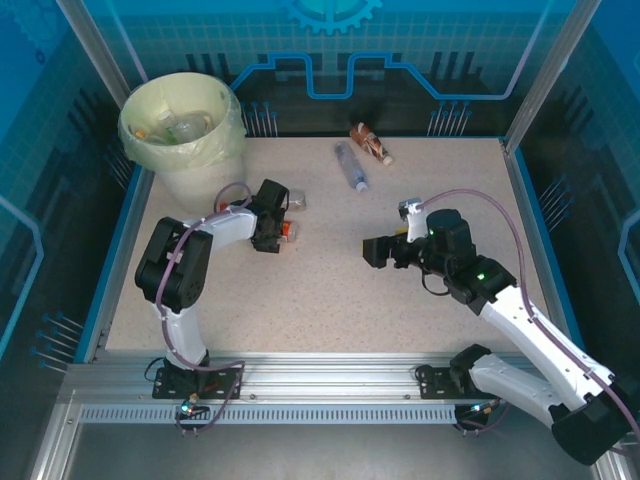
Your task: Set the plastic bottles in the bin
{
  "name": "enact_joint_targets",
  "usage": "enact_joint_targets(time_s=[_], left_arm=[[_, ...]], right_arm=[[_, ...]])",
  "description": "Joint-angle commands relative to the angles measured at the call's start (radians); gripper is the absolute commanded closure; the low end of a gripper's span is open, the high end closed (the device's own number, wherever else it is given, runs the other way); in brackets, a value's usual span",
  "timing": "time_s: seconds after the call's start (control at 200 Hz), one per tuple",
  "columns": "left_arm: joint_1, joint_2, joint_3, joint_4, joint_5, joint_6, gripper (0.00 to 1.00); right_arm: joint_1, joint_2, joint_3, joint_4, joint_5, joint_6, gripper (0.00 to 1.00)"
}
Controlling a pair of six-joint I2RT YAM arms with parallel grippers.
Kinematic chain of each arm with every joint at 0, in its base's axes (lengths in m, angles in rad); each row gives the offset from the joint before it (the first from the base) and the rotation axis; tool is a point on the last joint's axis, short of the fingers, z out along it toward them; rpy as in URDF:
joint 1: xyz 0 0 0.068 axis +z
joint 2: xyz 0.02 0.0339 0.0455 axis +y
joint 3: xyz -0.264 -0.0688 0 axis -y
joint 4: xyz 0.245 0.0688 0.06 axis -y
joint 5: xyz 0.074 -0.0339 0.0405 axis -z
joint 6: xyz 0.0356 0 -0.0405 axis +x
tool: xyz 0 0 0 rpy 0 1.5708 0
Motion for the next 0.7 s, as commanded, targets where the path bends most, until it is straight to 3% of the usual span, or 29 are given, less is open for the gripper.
enact_joint_targets(time_s=[0.0,0.155,0.335,0.695], left_arm=[[0.008,0.032,-0.032,-0.003,0.017,0.046,0.31],[0.008,0.001,-0.063,0.03,0.002,0.126,0.37],[0.008,-0.084,-0.134,0.136,-0.035,0.317,0.41],[0.008,-0.243,-0.322,0.346,-0.027,0.572,0.46]], right_arm=[[0.011,0.008,0.036,-0.005,-0.005,-0.006,0.0],[0.013,0.014,0.023,0.029,0.015,0.016,0.0],[0.013,0.024,-0.001,0.089,0.05,0.041,0.0],[0.021,0.035,-0.074,0.304,-0.032,0.0,0.0]])
